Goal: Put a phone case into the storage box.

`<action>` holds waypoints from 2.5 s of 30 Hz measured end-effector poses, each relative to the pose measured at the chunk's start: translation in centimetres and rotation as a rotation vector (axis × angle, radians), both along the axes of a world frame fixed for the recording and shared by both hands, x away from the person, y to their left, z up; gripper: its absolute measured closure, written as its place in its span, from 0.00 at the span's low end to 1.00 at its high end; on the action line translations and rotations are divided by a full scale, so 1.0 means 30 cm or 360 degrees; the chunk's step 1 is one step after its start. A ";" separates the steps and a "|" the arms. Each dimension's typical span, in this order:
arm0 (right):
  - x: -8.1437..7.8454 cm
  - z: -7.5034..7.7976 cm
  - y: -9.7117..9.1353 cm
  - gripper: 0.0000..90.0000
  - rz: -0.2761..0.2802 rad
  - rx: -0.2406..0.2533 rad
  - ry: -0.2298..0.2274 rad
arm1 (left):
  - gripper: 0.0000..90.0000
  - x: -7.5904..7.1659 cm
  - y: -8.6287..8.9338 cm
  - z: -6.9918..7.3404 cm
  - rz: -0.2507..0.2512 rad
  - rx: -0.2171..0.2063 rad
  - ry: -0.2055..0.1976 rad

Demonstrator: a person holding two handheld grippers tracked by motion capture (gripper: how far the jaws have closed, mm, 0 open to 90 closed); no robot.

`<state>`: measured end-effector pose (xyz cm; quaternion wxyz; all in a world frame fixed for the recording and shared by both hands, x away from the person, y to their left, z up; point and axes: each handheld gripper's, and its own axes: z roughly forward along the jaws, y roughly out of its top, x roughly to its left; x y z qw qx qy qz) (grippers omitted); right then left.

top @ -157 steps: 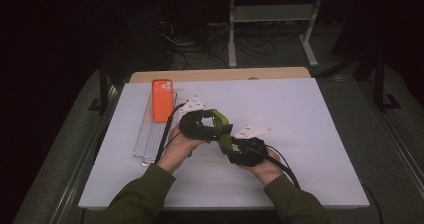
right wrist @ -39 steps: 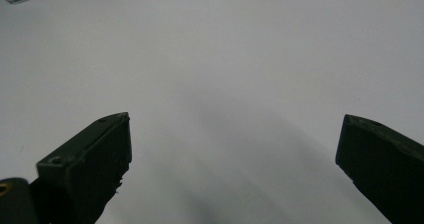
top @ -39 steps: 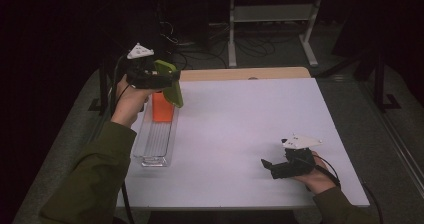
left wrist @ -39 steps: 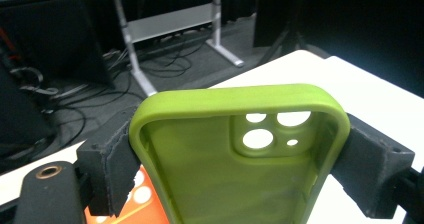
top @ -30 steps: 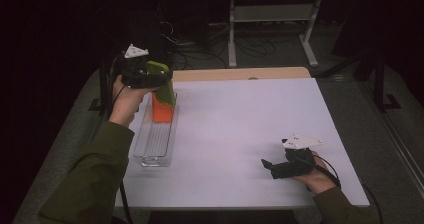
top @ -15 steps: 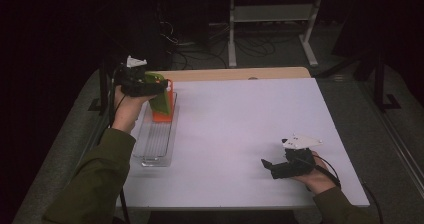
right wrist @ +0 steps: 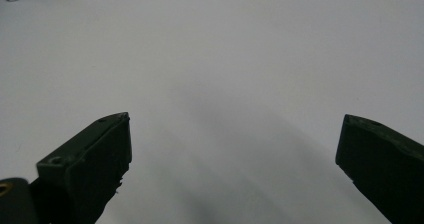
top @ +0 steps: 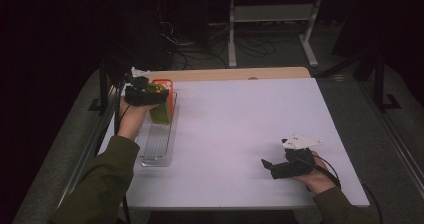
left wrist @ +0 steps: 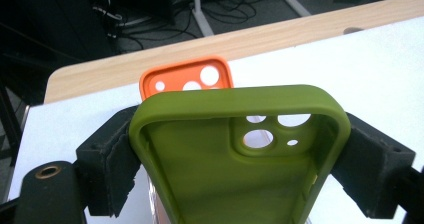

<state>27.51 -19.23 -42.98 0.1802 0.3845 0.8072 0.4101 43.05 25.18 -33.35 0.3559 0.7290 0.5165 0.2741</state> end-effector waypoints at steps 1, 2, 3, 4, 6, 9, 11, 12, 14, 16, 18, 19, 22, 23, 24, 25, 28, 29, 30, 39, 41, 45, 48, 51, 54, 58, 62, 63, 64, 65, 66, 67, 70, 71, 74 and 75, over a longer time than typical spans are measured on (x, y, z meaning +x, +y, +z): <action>0.000 0.000 0.000 0.01 0.0001 0.0000 -0.0002 | 0.16 0.000 0.000 -0.002 0.0006 -0.0003 0.0004; 0.000 0.000 0.000 0.01 0.0000 0.0001 -0.0002 | 0.16 0.000 -0.001 -0.004 0.0012 0.0001 0.0008; 0.000 0.000 0.000 0.01 0.0000 0.0001 -0.0002 | 0.16 0.000 0.000 -0.006 0.0006 0.0011 0.0011; 0.001 0.000 -0.001 0.01 -0.0001 0.0001 -0.0003 | 0.16 0.001 -0.001 -0.008 0.0006 0.0004 0.0012; 0.001 0.000 -0.001 0.01 -0.0004 0.0003 0.0002 | 0.16 0.002 -0.004 -0.013 0.0016 0.0006 0.0012; 0.000 0.000 0.000 0.01 -0.0003 0.0001 0.0002 | 0.16 0.004 -0.004 -0.021 0.0019 0.0012 0.0023; 0.001 0.000 -0.001 0.01 -0.0001 0.0001 -0.0003 | 0.16 0.007 -0.004 -0.028 0.0028 0.0019 0.0028; 0.001 0.000 -0.001 0.01 -0.0003 0.0001 -0.0001 | 0.16 0.007 -0.003 -0.029 0.0025 0.0031 0.0045; 0.001 0.000 -0.001 0.01 -0.0005 0.0003 -0.0001 | 0.16 0.009 -0.005 -0.035 0.0031 0.0032 0.0045; 0.002 0.000 -0.002 0.01 -0.0004 -0.0001 -0.0011 | 0.16 0.013 -0.006 -0.039 0.0042 0.0032 0.0051; 0.002 0.000 -0.002 0.01 -0.0002 -0.0002 -0.0012 | 0.16 0.018 -0.008 -0.043 0.0054 0.0032 0.0044; 0.001 0.000 -0.001 0.01 -0.0003 -0.0002 -0.0008 | 0.16 0.020 -0.008 -0.044 0.0056 0.0034 0.0044; 0.002 -0.001 -0.001 0.01 -0.0002 -0.0004 -0.0011 | 0.16 0.030 -0.009 -0.048 0.0060 0.0050 0.0054; 0.002 -0.001 -0.001 0.01 -0.0003 -0.0003 -0.0009 | 0.16 0.033 -0.009 -0.051 0.0067 0.0044 0.0051; 0.002 -0.001 -0.001 0.01 -0.0002 -0.0002 -0.0008 | 0.16 0.037 -0.010 -0.054 0.0073 0.0044 0.0049; 0.002 -0.001 -0.001 0.01 -0.0001 -0.0004 -0.0011 | 0.16 0.040 -0.012 -0.056 0.0084 0.0034 0.0047; 0.003 -0.001 -0.002 0.01 0.0000 -0.0002 -0.0011 | 0.16 0.053 -0.011 -0.063 0.0094 0.0035 0.0037; 0.003 -0.002 -0.002 0.01 -0.0001 -0.0003 -0.0011 | 0.16 0.057 -0.010 -0.065 0.0091 0.0037 0.0035; 0.003 -0.002 -0.002 0.01 0.0001 -0.0005 -0.0013 | 0.15 0.062 -0.011 -0.069 0.0100 0.0026 0.0028; 0.004 -0.003 -0.002 0.01 0.0004 -0.0009 -0.0012 | 0.15 0.103 -0.016 -0.100 0.0092 0.0029 0.0012; 0.003 -0.003 -0.001 0.01 0.0002 -0.0007 -0.0004 | 0.15 0.116 -0.019 -0.104 0.0099 0.0030 0.0018; 0.003 -0.003 -0.002 0.01 0.0002 -0.0007 -0.0007 | 0.15 0.138 -0.023 -0.111 0.0102 0.0043 0.0023; 0.002 -0.002 -0.003 0.01 0.0000 -0.0007 -0.0005 | 0.15 0.152 -0.026 -0.118 0.0107 0.0048 0.0024; 0.002 -0.002 -0.003 0.01 -0.0004 -0.0003 -0.0002 | 0.15 0.162 -0.028 -0.124 0.0101 0.0068 0.0028; 0.001 -0.002 -0.003 0.01 -0.0004 -0.0003 -0.0001 | 0.15 0.172 -0.034 -0.133 0.0107 0.0061 0.0019; 0.001 -0.002 -0.002 0.01 0.0002 -0.0006 -0.0007 | 0.14 0.181 -0.034 -0.142 0.0111 0.0065 0.0017; 0.002 -0.002 -0.003 0.01 0.0003 -0.0005 -0.0008 | 0.14 0.186 -0.027 -0.144 0.0118 0.0084 0.0019; 0.001 -0.002 -0.003 0.01 0.0002 -0.0005 -0.0008 | 0.13 0.187 -0.024 -0.145 0.0117 0.0082 0.0011; 0.002 -0.002 -0.003 0.01 0.0003 -0.0005 -0.0009 | 0.13 0.187 -0.023 -0.144 0.0123 0.0068 0.0001; 0.001 -0.002 -0.003 0.01 0.0003 -0.0005 -0.0008 | 0.13 0.186 -0.020 -0.142 0.0117 0.0081 0.0008; 0.002 -0.002 -0.002 0.01 0.0004 -0.0006 -0.0010 | 0.12 0.187 -0.019 -0.143 0.0115 0.0075 0.0003; 0.002 -0.002 -0.002 0.01 0.0005 -0.0007 -0.0011 | 0.12 0.187 -0.018 -0.143 0.0113 0.0074 0.0001; 0.001 -0.002 -0.001 0.01 0.0005 -0.0007 -0.0009 | 0.10 0.186 -0.017 -0.140 0.0118 0.0064 -0.0016; 0.001 -0.001 -0.001 0.01 0.0006 -0.0007 -0.0011 | 0.10 0.185 -0.016 -0.138 0.0110 0.0066 -0.0016; 0.001 -0.002 -0.002 0.01 0.0004 -0.0005 -0.0009 | 0.08 0.178 -0.015 -0.126 0.0057 0.0071 -0.0015; 0.002 -0.002 -0.002 0.01 0.0005 -0.0006 -0.0012 | 0.07 0.177 -0.018 -0.120 0.0034 0.0061 -0.0008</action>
